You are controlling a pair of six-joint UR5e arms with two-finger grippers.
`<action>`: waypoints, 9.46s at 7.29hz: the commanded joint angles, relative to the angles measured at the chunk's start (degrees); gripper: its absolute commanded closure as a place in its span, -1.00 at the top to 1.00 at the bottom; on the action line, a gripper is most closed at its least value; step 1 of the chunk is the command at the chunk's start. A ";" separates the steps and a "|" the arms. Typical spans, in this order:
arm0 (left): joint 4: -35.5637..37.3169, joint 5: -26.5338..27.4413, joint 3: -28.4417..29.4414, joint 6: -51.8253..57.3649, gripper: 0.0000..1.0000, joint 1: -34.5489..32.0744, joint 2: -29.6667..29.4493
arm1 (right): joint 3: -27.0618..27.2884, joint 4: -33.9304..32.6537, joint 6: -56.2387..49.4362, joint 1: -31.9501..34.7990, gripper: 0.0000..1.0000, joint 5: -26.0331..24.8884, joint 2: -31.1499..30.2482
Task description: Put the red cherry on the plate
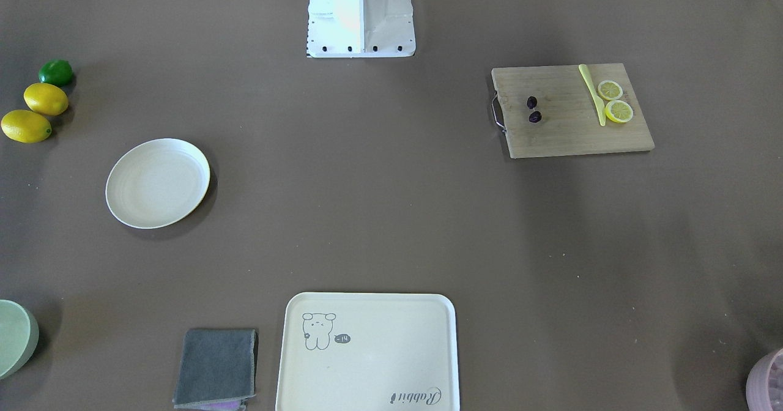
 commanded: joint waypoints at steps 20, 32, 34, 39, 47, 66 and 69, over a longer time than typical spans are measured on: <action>3.46 -2.72 -4.46 1.37 0.96 2.88 -0.38 | 4.15 8.86 0.02 -0.55 1.00 8.78 -9.69; 2.84 -2.80 -3.67 -1.44 0.96 4.29 -1.35 | -2.25 15.01 24.23 -21.27 1.00 12.48 6.10; 2.84 -2.80 -3.58 -1.44 0.96 4.38 -1.35 | -2.79 15.01 29.09 -23.22 1.00 10.89 7.01; 2.84 -2.80 -3.67 -1.53 0.96 4.38 -1.52 | -15.81 38.19 47.28 -29.99 0.99 -0.36 9.47; -1.08 -2.80 -3.76 -5.99 0.96 4.47 -1.17 | -15.89 43.40 57.15 -35.17 -1.00 0.69 9.47; -23.79 21.10 -10.70 -73.95 0.56 55.88 -3.72 | -7.19 42.44 90.46 -58.56 -1.00 -17.42 24.41; -23.88 21.10 -10.44 -73.95 0.54 56.41 -4.24 | -7.36 42.44 91.33 -58.99 -0.85 -17.51 25.72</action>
